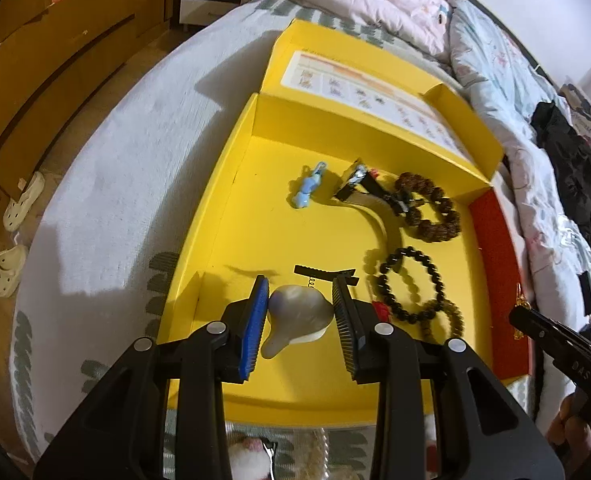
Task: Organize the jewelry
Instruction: 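Close the left tool on the garlic charm while the right tool closes on the pink bracelet, then carry the garlic charm out with the left tool while the right tool carries the bracelet out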
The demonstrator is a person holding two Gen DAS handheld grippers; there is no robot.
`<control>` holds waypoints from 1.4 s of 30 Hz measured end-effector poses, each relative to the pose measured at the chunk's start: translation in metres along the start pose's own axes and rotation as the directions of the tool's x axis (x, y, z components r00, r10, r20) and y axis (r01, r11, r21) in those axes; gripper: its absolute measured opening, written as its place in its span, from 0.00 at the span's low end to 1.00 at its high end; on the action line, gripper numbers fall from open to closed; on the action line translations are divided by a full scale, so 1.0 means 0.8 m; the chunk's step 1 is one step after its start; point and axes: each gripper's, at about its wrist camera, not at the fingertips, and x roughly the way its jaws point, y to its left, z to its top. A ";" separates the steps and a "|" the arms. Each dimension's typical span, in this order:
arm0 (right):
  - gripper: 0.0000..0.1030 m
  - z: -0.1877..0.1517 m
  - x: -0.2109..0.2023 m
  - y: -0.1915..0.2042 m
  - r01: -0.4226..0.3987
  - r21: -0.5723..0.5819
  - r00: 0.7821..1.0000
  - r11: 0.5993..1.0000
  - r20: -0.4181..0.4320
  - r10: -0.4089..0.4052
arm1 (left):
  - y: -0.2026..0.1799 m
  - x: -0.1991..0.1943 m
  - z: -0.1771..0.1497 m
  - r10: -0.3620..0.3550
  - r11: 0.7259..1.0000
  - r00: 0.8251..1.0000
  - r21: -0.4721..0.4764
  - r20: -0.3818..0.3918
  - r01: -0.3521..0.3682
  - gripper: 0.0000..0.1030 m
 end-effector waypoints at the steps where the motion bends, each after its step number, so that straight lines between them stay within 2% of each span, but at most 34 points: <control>1: 0.16 -0.002 -0.006 -0.001 -0.006 0.001 1.000 1.000 0.004 0.006 | -0.003 -0.009 -0.003 -0.002 1.000 1.000 0.010 0.008 0.002 0.32; 8: 0.16 -0.022 -0.059 -0.019 -0.012 0.029 0.999 1.000 0.044 0.010 | -0.001 -0.060 -0.035 -0.004 1.000 0.999 0.027 0.046 0.003 0.32; 14: 0.16 -0.054 -0.097 -0.049 0.021 0.074 0.998 0.997 0.059 -0.025 | 0.023 -0.089 -0.073 0.001 1.000 1.000 -0.004 0.030 -0.001 0.32; 19: 0.16 -0.094 -0.099 -0.073 0.058 0.115 0.998 0.992 0.019 -0.061 | 0.038 -0.107 -0.097 0.066 0.998 0.997 -0.028 0.049 -0.065 0.32; 29: 0.17 -0.137 -0.063 -0.101 0.150 0.125 0.986 0.981 -0.093 -0.139 | 0.077 -0.096 -0.130 0.188 0.977 0.982 -0.097 -0.016 -0.188 0.32; 34: 0.17 -0.140 -0.060 -0.102 0.164 0.119 0.983 0.979 -0.097 -0.153 | 0.095 -0.084 -0.141 0.242 0.962 0.969 -0.116 -0.045 -0.246 0.32; 40: 0.17 -0.139 -0.053 -0.103 0.183 0.115 0.980 0.976 -0.104 -0.171 | 0.103 -0.065 -0.144 0.250 0.956 0.964 -0.135 -0.089 -0.260 0.32; 42: 0.23 -0.138 -0.051 -0.102 0.191 0.109 0.978 0.976 -0.103 -0.180 | 0.101 -0.061 -0.145 0.259 0.954 0.962 -0.132 -0.091 -0.269 0.33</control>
